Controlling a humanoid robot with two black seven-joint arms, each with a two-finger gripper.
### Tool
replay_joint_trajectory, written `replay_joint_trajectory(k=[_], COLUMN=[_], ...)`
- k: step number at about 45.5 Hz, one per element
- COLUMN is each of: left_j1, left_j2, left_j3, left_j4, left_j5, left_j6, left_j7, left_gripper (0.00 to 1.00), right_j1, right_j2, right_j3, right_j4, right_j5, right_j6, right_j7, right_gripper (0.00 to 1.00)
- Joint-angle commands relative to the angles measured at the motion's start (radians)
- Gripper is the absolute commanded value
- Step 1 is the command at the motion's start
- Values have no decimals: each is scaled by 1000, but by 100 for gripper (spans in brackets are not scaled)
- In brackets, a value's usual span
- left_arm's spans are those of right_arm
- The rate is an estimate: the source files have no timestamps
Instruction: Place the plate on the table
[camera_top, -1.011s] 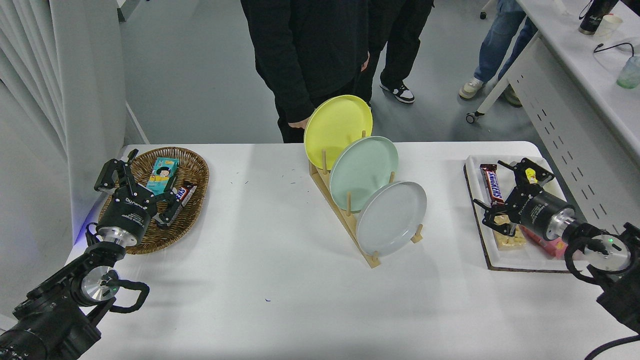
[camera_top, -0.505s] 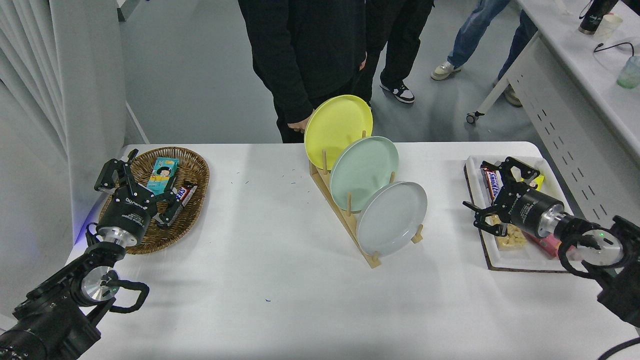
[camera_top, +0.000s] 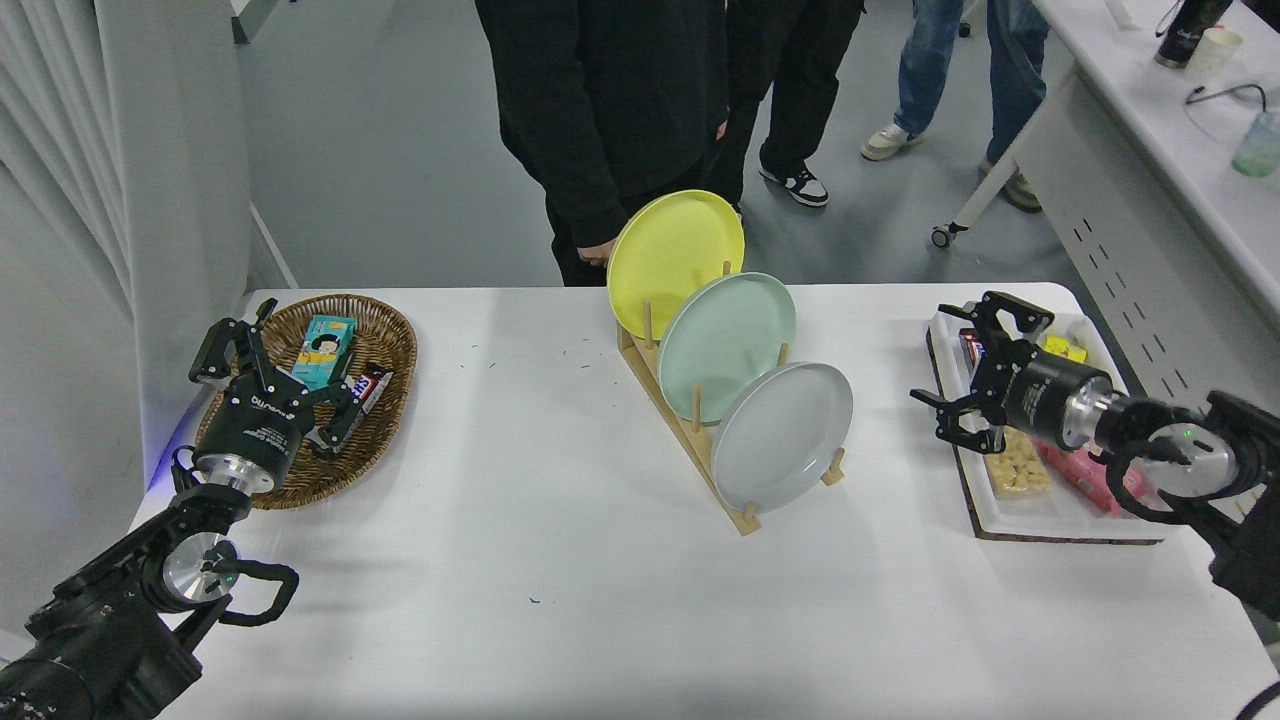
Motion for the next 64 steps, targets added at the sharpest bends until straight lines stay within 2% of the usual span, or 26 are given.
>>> replay_joint_trajectory(k=[1,26,40,48,64], left_j1=[-1,1,1,1,-1], left_j2=[0,0,0,0,0], left_j3=[-1,0,0,0,0], left_j4=[0,0,0,0,0], left_j5=[0,0,0,0,0], left_j6=[0,0,0,0,0], left_j7=[0,0,0,0,0], left_gripper=[98,98,98,98,98], right_j1=[127,290,288,276,264], right_j2=[-37,-61,-50,-18,40], right_j3=[-190,-382,-383,-385,-383], right_j4=[126,373,381,379,367], right_j5=[72,102,100,92,79], right_j6=[-92,-346,-363,-368,-429], right_j7=[28,30,30,30,30], right_gripper=[98,98,97,90,84])
